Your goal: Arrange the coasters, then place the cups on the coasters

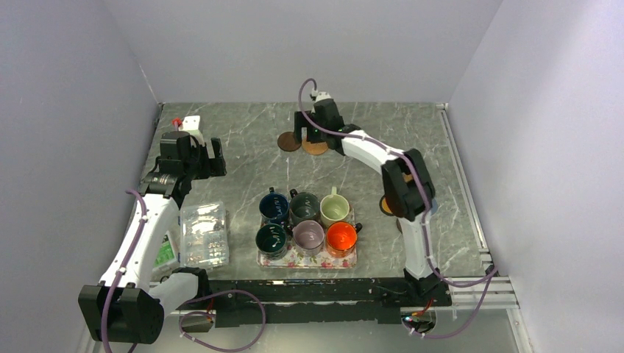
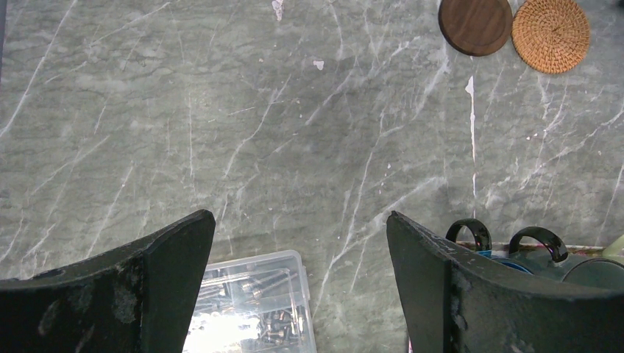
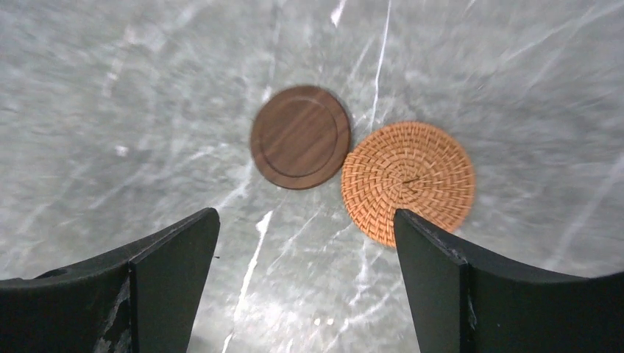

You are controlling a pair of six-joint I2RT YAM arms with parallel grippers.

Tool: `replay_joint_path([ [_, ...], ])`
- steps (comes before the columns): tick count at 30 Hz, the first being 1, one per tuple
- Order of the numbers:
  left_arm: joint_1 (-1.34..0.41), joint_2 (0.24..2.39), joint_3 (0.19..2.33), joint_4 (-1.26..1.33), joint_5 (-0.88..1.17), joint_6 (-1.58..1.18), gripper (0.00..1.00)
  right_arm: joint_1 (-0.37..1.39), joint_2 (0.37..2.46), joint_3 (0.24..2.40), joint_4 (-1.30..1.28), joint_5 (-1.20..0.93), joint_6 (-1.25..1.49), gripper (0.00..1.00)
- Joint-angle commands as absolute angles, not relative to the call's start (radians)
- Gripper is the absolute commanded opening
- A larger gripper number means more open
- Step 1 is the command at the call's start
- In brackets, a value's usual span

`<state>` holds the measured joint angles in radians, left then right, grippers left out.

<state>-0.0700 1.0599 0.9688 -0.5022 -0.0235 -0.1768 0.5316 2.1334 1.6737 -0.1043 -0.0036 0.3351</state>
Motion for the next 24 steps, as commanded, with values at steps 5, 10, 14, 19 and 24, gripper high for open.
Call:
replay_joint_path([
  [5,-0.073,1.061,0.986,-0.495,-0.023,-0.166,0.94,0.483,1.762,1.470,-0.260,0.110,0.273,0.95],
  [10,-0.072,1.064,0.991,-0.494,-0.029,-0.165,0.94,0.452,1.590,1.273,-0.387,0.191,0.277,0.99],
  [14,-0.072,1.047,1.002,-0.517,-0.084,-0.174,0.94,0.325,1.462,1.103,-0.425,0.095,0.350,1.00],
  [19,-0.071,0.975,0.956,-0.458,-0.100,-0.173,0.94,0.201,1.424,0.976,-0.496,0.117,0.389,1.00],
  [24,-0.069,0.984,0.954,-0.454,-0.081,-0.168,0.94,0.176,1.457,0.933,-0.530,0.193,0.404,1.00],
])
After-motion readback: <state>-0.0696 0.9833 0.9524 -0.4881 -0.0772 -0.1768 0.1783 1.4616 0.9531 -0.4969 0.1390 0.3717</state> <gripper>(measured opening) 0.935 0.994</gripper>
